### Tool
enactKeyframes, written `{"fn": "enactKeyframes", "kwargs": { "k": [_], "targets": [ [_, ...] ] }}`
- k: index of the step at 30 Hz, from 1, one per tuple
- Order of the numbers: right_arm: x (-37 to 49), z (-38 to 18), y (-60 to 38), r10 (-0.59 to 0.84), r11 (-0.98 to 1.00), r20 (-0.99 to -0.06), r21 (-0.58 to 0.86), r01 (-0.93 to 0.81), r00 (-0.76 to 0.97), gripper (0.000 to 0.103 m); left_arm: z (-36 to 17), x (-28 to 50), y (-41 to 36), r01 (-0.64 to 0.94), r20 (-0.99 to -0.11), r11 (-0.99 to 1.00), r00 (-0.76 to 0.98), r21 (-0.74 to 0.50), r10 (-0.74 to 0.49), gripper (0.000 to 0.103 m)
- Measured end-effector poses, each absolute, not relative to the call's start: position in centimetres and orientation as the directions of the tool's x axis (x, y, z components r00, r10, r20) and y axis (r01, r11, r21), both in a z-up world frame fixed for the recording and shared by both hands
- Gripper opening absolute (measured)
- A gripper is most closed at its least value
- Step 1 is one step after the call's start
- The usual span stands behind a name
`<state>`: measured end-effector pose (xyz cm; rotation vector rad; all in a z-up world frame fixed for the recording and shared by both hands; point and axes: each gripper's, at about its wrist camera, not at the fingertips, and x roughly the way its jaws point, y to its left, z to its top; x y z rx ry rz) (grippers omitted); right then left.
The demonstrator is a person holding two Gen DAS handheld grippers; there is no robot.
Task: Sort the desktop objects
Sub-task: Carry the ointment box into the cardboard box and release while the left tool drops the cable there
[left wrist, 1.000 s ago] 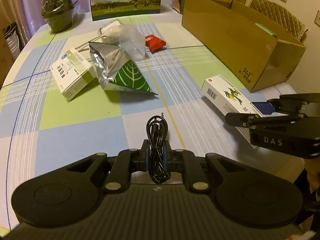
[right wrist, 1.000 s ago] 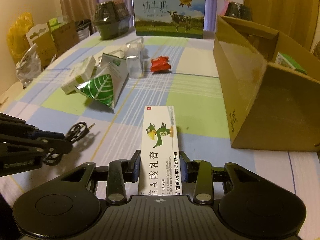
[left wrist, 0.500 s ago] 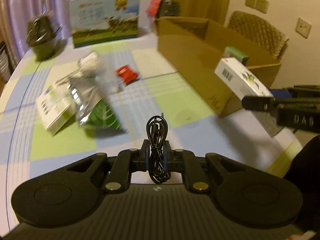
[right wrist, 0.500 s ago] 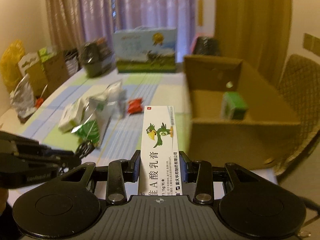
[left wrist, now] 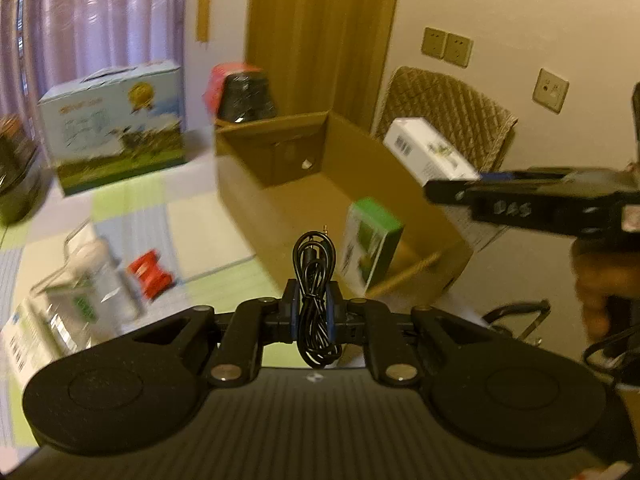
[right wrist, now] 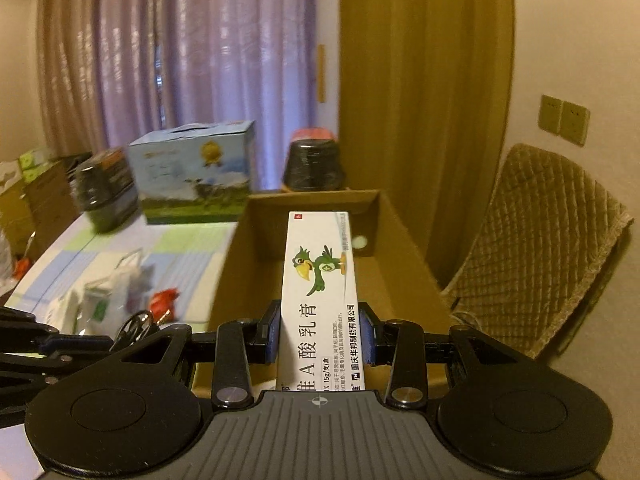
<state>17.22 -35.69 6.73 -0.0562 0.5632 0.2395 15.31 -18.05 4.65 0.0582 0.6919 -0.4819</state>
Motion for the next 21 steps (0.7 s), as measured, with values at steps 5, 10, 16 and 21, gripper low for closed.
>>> {"fn": "enactKeyframes", "kwargs": {
  "k": [5,10,16,21],
  "targets": [
    [19.3,6.6,-37.7,0.193,0.977,-0.538,0.025,-0.213,0.821,0.035,5.4,17.9,-21.2,0.474,-0.612,0.873,0.658,-0.116,-0.438,0.01],
    [20.5,5.9,-39.1,0.19,0.979,-0.544,0.04,-0.201,0.817,0.035,5.3,19.8,-23.0,0.467,-0.611,0.877,0.663,-0.115,-0.433,0.01],
    [21.5,5.5,-39.7,0.192,0.98,-0.546,0.063,-0.189,0.815,0.035,4.7,21.4,-23.9,0.461,-0.621,0.877,0.65,-0.135,-0.437,0.01],
    [21.9,5.4,-39.8,0.2,0.979,-0.547,0.076,-0.19,0.813,0.035,4.6,21.6,-23.7,0.441,-0.61,0.887,0.668,-0.137,-0.426,0.031]
  ]
}}
